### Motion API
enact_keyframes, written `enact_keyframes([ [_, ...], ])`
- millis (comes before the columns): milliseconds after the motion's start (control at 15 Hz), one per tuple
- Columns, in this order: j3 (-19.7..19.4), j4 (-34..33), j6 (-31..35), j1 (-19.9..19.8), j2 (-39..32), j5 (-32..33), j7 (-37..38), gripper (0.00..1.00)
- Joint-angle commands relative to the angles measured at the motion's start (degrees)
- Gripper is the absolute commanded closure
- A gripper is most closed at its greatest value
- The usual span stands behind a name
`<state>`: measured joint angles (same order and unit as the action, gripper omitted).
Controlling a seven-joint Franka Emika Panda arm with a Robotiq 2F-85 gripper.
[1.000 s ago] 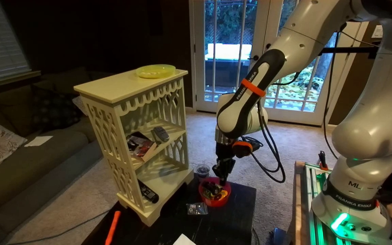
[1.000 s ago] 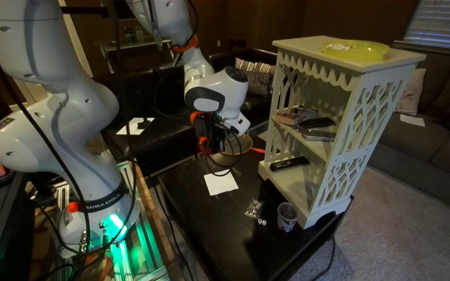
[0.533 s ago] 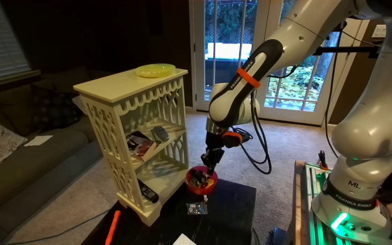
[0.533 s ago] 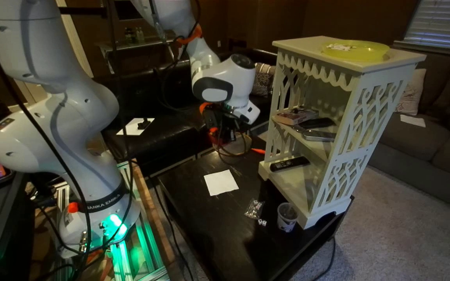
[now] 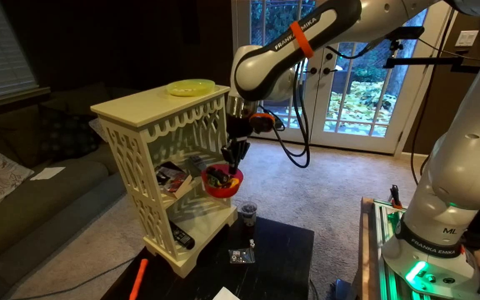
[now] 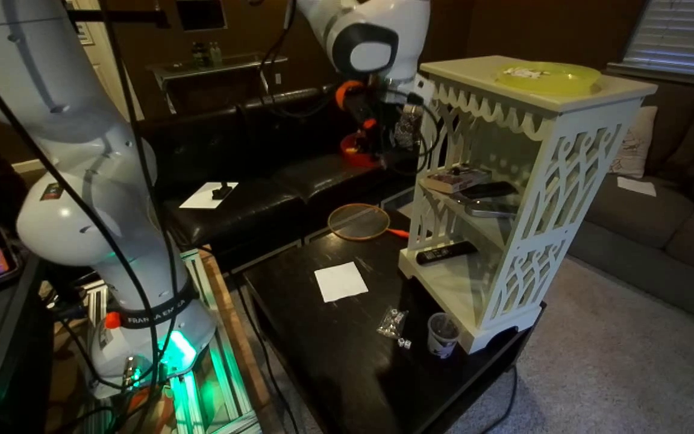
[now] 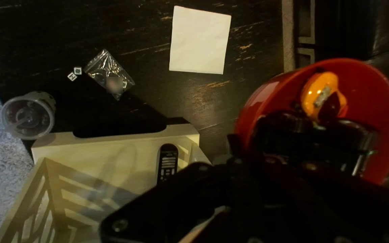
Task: Place the red bowl on the top shelf
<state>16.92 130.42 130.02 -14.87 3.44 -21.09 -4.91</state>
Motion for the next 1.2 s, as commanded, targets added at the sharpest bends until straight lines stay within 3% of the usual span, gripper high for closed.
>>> enact_keyframes([
  [0,-7.7,-9.5,-9.0,7.4,0.7,4.1,4.4,0.99],
  [267,-12.1,-17.8,-16.1,11.0,-0.6,3.6,4.0,0.99],
  [400,-13.7,-17.3,-13.1,11.9,0.0,0.6,-0.6,0.99],
  [467,-13.8,-16.0,-13.2,12.4,0.5,2.8,2.1,0.96],
  [800,-14.6,-17.3,-12.5,12.8,0.3,2.7,0.7,0.99],
  [1133,-14.6,-25.9,-13.5,13.9,-1.2,7.6,-0.6,0.99],
])
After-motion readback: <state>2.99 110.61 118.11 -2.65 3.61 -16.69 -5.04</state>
